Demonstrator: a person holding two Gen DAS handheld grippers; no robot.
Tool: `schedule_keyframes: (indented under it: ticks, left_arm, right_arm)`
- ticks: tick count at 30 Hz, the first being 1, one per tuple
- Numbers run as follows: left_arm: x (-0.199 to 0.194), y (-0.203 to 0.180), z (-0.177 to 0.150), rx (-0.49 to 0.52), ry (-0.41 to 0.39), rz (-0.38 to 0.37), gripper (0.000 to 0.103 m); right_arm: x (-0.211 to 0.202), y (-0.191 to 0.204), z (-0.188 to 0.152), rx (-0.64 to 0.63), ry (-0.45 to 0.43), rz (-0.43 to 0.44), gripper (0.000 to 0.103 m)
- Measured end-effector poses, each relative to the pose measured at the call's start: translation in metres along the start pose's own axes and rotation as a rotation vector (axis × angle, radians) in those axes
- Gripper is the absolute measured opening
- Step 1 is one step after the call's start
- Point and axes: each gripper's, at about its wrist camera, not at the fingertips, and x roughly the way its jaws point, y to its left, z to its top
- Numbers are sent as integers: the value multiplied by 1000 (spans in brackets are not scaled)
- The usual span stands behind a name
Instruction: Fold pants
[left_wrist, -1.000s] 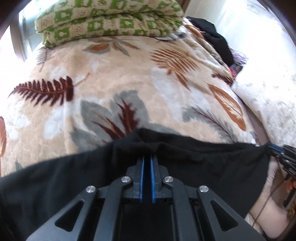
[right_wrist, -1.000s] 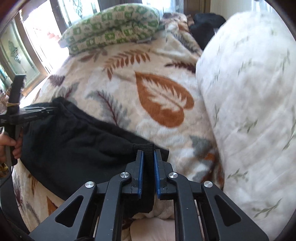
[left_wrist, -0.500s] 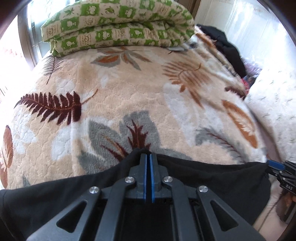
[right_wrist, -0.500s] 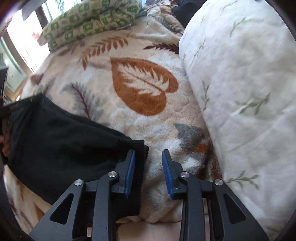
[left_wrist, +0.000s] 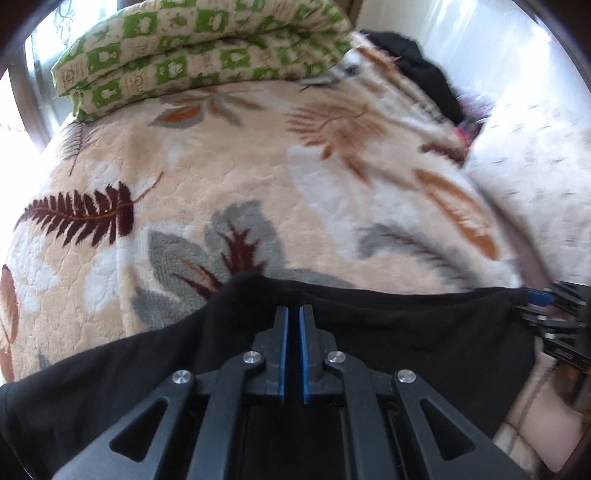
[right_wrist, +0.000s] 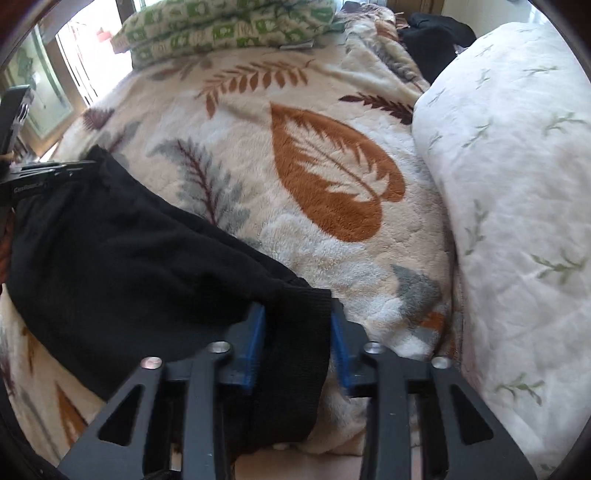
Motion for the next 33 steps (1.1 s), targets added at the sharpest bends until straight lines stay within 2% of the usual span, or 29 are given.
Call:
schedule_keyframes:
  ticks: [2, 4, 7, 9, 11, 14, 17, 20, 24, 26, 29, 33]
  left_arm:
    - [3, 5, 5, -34, -29, 19, 8]
    - [10, 10, 12, -63, -23, 32, 8]
    - [16, 9, 16, -53, -30, 57, 8]
    - [14, 8, 16, -46, -34, 56, 8]
    - [7, 15, 14, -71, -34, 6, 8]
    - [-17, 30, 2, -104, -50, -60, 8]
    - [-46, 49, -22, -100, -72, -65, 8]
    - [-72, 77, -53, -118, -75, -68, 8]
    - [-92, 109, -88, -114, -79, 31, 8]
    - [-90, 131, -101, -154, -57, 66, 8]
    - [-82, 160, -111, -238, -50, 14, 7]
    - [-82, 165, -108, -289, -68, -1, 6]
  right_arm:
    - [1, -1, 1, 7, -22, -13, 22]
    - [6, -5, 3, 43, -39, -18, 22]
    - [11, -15, 2, 104, -36, 28, 22]
    - [9, -15, 0, 89, -34, 18, 29]
    - [5, -17, 0, 113, -13, -11, 54]
    - [-15, -17, 0, 144, -43, -21, 57]
    - [-38, 5, 5, 76, -91, -42, 60]
    - [-48, 48, 9, -5, -102, 42, 60]
    - [-36, 105, 1, -95, -58, 126, 60]
    - [-22, 125, -6, -125, -30, 136, 60]
    - [2, 143, -14, -154, 20, 105, 60]
    - [4, 146, -15, -129, 14, 74, 66]
